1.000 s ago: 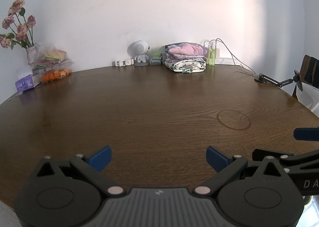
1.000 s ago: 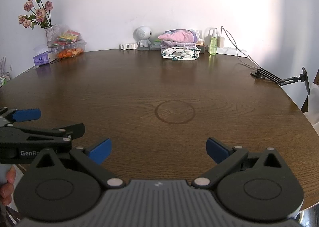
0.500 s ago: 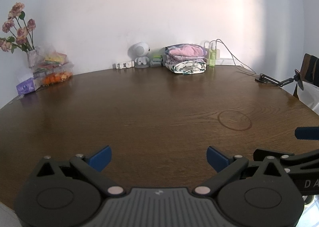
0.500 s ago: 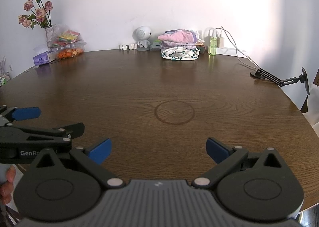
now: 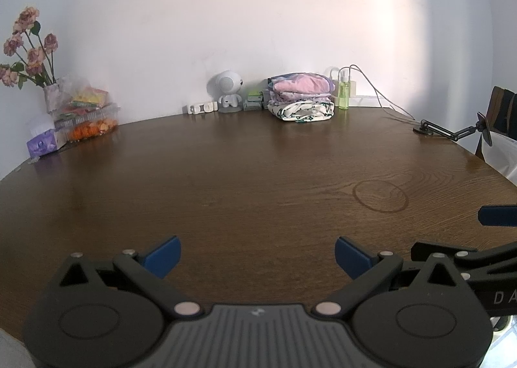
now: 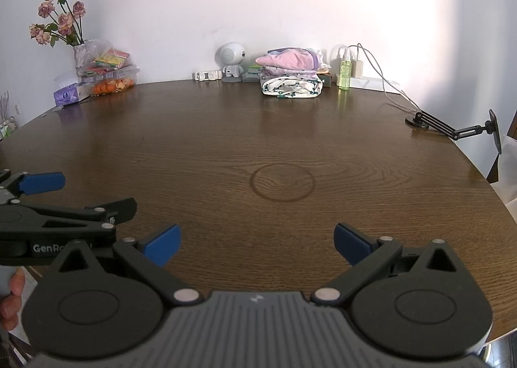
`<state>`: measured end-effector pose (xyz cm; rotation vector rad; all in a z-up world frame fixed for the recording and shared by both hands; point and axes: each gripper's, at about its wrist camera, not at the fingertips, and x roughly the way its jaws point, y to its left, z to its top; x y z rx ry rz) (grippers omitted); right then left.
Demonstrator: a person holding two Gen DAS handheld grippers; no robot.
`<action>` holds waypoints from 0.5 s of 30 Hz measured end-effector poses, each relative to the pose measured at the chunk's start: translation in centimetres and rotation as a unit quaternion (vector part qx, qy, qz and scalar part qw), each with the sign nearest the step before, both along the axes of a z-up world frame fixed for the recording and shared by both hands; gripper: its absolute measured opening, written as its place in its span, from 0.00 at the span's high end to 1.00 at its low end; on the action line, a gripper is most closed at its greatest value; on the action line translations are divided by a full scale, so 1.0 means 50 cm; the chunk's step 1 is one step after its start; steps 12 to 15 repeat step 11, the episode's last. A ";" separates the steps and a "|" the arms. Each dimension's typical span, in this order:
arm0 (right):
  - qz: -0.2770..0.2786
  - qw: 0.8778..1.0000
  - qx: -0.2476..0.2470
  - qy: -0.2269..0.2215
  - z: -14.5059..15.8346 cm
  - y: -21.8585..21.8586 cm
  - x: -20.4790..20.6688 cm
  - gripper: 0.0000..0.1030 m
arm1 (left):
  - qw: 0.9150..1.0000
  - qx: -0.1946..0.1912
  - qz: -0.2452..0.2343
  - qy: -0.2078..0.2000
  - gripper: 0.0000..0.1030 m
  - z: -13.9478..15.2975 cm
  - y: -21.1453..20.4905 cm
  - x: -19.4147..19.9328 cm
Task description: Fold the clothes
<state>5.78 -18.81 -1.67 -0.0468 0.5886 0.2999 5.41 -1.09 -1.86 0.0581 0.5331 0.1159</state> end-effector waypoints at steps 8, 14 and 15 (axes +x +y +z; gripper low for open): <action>0.000 1.000 0.001 0.001 -0.002 -0.003 0.001 0.00 | 1.000 -0.006 -0.001 0.001 0.01 -0.003 0.000 0.002; -0.001 1.000 0.002 0.002 -0.003 -0.004 0.003 0.00 | 1.000 -0.011 0.000 0.002 0.02 -0.005 0.001 0.002; -0.001 1.000 0.002 0.002 -0.003 -0.004 0.003 0.00 | 1.000 -0.011 0.000 0.002 0.02 -0.005 0.001 0.002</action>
